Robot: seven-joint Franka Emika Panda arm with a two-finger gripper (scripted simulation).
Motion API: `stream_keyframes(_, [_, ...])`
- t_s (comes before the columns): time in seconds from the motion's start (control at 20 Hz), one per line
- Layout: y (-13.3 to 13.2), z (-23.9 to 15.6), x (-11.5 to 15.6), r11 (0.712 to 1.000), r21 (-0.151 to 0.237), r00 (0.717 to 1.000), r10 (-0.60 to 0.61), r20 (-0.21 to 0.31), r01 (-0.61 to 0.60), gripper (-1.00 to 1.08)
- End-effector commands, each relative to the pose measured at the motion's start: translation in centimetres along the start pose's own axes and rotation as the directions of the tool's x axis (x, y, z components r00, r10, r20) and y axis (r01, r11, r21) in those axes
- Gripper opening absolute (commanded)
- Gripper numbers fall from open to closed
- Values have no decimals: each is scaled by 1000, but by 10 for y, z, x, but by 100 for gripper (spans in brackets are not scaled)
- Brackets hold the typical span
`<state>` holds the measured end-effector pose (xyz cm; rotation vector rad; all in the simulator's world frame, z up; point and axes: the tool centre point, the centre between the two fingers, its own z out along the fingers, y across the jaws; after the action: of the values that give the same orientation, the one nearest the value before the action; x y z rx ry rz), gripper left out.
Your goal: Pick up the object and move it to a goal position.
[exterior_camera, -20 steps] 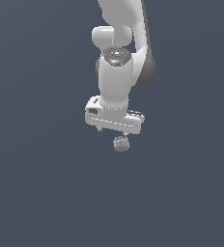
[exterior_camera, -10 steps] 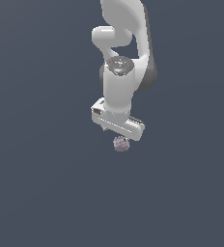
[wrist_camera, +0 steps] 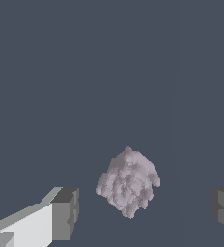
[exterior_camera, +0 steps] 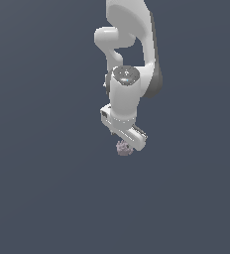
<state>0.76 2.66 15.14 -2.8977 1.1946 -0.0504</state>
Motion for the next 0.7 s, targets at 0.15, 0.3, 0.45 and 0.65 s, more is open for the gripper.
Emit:
stream_keyframes(0.15, [-1, 11, -8, 988, -5, 988, 152, 8, -152, 100])
stream_keyframes(0.3, [-1, 17, -12, 973, -8, 972, 233, 12, -233, 100])
stream_keyframes(0.45, [-1, 23, -16, 950, -12, 950, 312, 14, -312, 100])
stream_keyframes(0.65, [-1, 30, -21, 910, -18, 910, 414, 15, -414, 100])
